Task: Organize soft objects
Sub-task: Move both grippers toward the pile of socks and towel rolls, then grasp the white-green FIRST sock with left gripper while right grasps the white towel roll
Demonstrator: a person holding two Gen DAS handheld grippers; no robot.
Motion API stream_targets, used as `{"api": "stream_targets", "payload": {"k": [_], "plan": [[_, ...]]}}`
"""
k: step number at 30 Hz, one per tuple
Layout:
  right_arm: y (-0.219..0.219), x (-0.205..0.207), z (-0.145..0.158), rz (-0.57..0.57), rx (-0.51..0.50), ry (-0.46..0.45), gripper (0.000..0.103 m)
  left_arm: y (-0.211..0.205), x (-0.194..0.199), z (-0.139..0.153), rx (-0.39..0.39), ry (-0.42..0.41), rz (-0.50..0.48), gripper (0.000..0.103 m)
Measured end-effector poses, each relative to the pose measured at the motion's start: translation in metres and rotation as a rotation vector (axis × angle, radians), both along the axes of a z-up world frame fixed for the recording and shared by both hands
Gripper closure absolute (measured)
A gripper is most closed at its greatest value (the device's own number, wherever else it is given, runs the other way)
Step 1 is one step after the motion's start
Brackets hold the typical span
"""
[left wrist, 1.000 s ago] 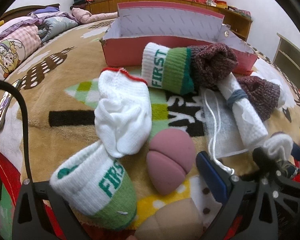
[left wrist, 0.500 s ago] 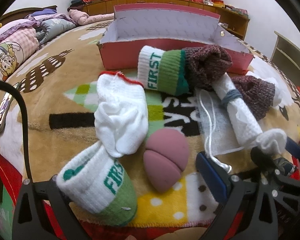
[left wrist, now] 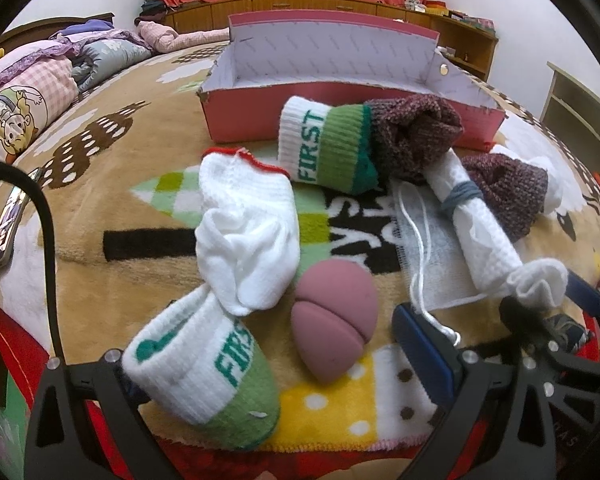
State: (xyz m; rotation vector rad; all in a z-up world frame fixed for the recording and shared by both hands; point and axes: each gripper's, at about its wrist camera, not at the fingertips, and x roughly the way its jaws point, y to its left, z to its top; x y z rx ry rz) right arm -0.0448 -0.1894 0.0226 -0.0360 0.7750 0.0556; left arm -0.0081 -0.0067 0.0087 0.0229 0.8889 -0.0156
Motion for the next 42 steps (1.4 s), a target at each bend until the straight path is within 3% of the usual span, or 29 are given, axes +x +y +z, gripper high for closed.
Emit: {"api": "stream_targets", "payload": {"k": [20,34,42], "plan": [[-0.009,-0.007,0.014,0.021,0.017,-0.014,0.017,0.008,0.000,0.013,-0.010,0.001,-0.018,0.000],[0.004,-0.013,0.012,0.106,0.021,-0.015,0.017,0.021,-0.007,0.023,-0.001,-0.010,-0.050,0.001],[0.009,-0.013,0.011,0.126,0.030,-0.008,0.023,0.006,-0.018,0.018,-0.003,0.016,-0.142,0.012]]}}
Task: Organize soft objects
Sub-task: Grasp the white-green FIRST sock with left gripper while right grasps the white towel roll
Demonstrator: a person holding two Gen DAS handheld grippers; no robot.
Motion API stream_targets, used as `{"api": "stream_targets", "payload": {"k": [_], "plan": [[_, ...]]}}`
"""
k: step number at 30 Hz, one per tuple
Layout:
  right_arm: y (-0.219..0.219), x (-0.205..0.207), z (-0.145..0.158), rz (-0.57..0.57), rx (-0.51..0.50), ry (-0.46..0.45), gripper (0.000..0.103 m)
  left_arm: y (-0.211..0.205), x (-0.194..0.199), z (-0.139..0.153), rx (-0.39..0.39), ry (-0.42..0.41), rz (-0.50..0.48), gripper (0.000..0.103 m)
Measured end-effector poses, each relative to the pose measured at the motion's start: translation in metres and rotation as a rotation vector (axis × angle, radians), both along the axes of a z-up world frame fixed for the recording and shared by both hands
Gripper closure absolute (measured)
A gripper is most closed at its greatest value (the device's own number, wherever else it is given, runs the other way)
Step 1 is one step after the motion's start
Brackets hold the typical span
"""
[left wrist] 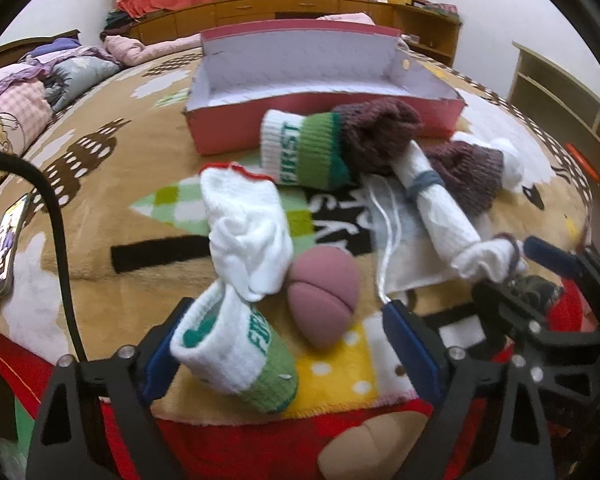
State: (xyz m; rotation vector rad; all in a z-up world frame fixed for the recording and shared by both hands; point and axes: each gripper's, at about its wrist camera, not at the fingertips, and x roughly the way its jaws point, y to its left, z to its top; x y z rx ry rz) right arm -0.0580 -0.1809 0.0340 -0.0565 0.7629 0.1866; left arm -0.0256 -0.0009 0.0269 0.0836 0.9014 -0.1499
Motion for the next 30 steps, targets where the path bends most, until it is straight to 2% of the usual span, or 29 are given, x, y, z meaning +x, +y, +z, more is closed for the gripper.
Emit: {"api": "stream_targets", "payload": {"k": [4,6,8,10,14,15,17,18,26,30], "plan": [[0.001,0.001,0.000,0.014,0.007,0.002,0.030,-0.003,-0.001,-0.001,-0.030,0.014,-0.032,0.024],[0.002,0.003,0.001,0.023,0.007,-0.002,0.032,-0.004,-0.003,-0.001,-0.030,0.011,-0.039,0.033],[0.003,0.004,0.001,0.032,0.014,-0.003,0.036,-0.005,-0.003,-0.001,-0.034,0.009,-0.043,0.046],[0.002,0.004,0.001,0.041,0.025,-0.005,0.040,-0.005,-0.003,0.000,-0.039,0.010,-0.042,0.051],[0.000,0.001,0.002,0.051,0.044,-0.011,0.055,-0.004,-0.005,0.002,-0.047,0.014,-0.053,0.054],[0.000,0.001,0.003,0.052,0.047,-0.012,0.065,-0.004,-0.006,0.002,-0.046,0.013,-0.055,0.054],[-0.001,0.001,0.004,0.049,0.050,-0.015,0.074,-0.003,-0.007,0.003,-0.048,0.013,-0.056,0.054],[-0.002,0.001,0.004,0.049,0.054,-0.016,0.082,-0.002,-0.008,0.003,-0.050,0.014,-0.056,0.054],[-0.003,-0.002,0.006,0.059,0.050,-0.019,0.081,-0.003,-0.017,0.008,-0.065,0.009,-0.080,0.052],[-0.002,-0.005,0.007,0.087,0.047,-0.016,0.069,0.003,-0.020,0.007,-0.060,0.013,-0.068,0.050]]}}
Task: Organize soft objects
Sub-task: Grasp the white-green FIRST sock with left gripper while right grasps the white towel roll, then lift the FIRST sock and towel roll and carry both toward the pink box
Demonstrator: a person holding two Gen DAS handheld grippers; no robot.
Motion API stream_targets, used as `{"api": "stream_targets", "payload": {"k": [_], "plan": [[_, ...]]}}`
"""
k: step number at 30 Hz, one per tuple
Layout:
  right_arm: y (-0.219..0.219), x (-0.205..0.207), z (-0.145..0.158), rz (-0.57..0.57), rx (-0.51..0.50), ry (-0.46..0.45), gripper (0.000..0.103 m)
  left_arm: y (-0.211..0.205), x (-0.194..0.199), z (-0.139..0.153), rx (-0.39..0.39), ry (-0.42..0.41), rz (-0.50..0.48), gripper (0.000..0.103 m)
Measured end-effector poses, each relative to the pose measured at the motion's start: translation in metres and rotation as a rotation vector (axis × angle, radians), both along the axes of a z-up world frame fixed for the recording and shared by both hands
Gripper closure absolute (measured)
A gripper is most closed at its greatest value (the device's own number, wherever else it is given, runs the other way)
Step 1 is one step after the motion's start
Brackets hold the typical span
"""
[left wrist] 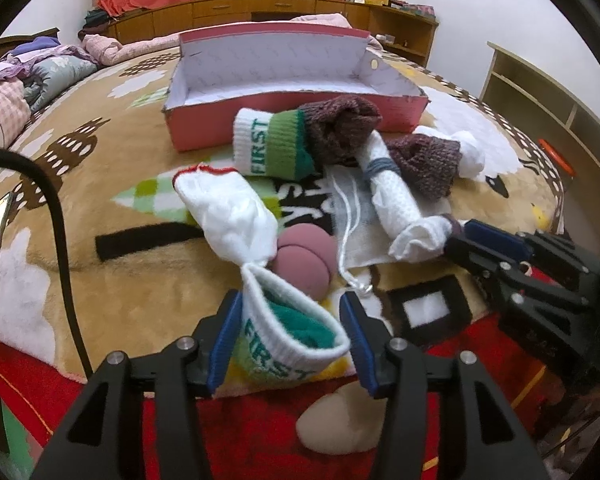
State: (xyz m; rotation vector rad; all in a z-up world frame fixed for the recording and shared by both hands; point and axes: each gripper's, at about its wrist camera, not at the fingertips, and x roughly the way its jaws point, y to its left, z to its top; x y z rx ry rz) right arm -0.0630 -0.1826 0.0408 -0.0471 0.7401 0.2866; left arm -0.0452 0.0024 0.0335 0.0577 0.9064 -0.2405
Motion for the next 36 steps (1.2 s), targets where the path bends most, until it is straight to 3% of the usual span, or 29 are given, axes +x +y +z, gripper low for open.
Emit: {"api": "stream_targets", "payload": {"k": [2,5,11,16,19,25,27,29,32,36], "plan": [[0.002,-0.001,-0.001,0.006,-0.018,-0.005,0.061,0.005,-0.001,-0.001,-0.003,0.002,0.010,0.048],[0.006,-0.001,-0.003,0.011,-0.058,-0.009,0.042,0.013,-0.001,-0.001,0.004,-0.002,0.035,0.043],[0.011,0.000,-0.005,0.032,-0.092,-0.008,0.042,0.031,-0.005,-0.003,-0.035,0.040,0.046,0.039],[0.011,0.004,-0.006,0.025,-0.091,-0.005,0.042,0.044,-0.013,-0.012,-0.010,0.077,0.072,0.038],[0.013,0.005,-0.007,0.024,-0.099,-0.005,0.042,0.050,-0.016,-0.019,-0.045,0.116,0.079,0.038],[0.015,0.005,-0.008,0.018,-0.107,-0.004,0.042,0.050,-0.031,-0.021,-0.049,0.134,0.045,0.037],[0.015,0.006,-0.008,0.015,-0.107,-0.003,0.042,0.048,-0.035,-0.021,-0.053,0.147,0.027,0.041],[0.016,0.008,-0.009,0.015,-0.113,-0.005,0.042,0.046,-0.038,-0.021,-0.069,0.153,0.008,0.058],[0.017,0.008,-0.009,0.015,-0.121,-0.007,0.042,0.046,-0.038,-0.020,-0.098,0.167,0.007,0.069],[0.017,0.009,-0.009,0.016,-0.120,-0.009,0.042,0.047,-0.037,-0.019,-0.124,0.175,0.012,0.073]]}}
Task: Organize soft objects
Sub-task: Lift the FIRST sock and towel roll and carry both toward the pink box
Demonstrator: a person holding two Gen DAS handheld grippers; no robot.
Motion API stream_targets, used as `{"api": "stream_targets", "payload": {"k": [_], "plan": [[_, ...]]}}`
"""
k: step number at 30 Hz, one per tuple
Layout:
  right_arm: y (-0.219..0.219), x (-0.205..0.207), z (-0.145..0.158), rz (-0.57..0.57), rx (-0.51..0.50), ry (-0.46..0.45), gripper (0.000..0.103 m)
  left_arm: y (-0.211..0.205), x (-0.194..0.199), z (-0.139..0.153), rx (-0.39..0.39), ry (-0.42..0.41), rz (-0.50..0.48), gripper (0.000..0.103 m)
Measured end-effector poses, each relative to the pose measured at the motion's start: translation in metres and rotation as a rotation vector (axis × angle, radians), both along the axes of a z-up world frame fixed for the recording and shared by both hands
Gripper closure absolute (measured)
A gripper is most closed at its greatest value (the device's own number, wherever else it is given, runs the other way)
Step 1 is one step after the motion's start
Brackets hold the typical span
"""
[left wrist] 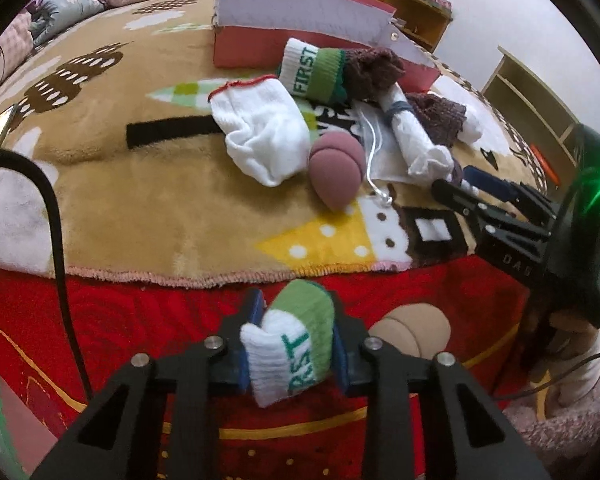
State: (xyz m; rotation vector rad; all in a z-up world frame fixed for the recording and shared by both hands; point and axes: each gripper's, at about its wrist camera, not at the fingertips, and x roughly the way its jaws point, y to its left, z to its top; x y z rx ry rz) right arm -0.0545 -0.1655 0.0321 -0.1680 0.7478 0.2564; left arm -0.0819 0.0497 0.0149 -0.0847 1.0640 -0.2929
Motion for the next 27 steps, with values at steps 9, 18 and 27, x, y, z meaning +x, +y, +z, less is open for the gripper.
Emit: {"api": "stream_targets", "payload": {"k": [9,18,27], "plan": [[0.008,0.002,0.000,0.032,-0.064,-0.046,0.036,0.007,0.009,0.011,-0.029,-0.023,0.034,0.074],[-0.003,-0.003,0.007,0.056,0.030,-0.022,0.072,0.002,0.020,0.023,-0.035,-0.055,0.042,0.074],[-0.006,-0.014,0.021,0.079,0.057,-0.047,0.080,-0.010,0.036,0.043,-0.048,-0.103,0.022,0.074]]}}
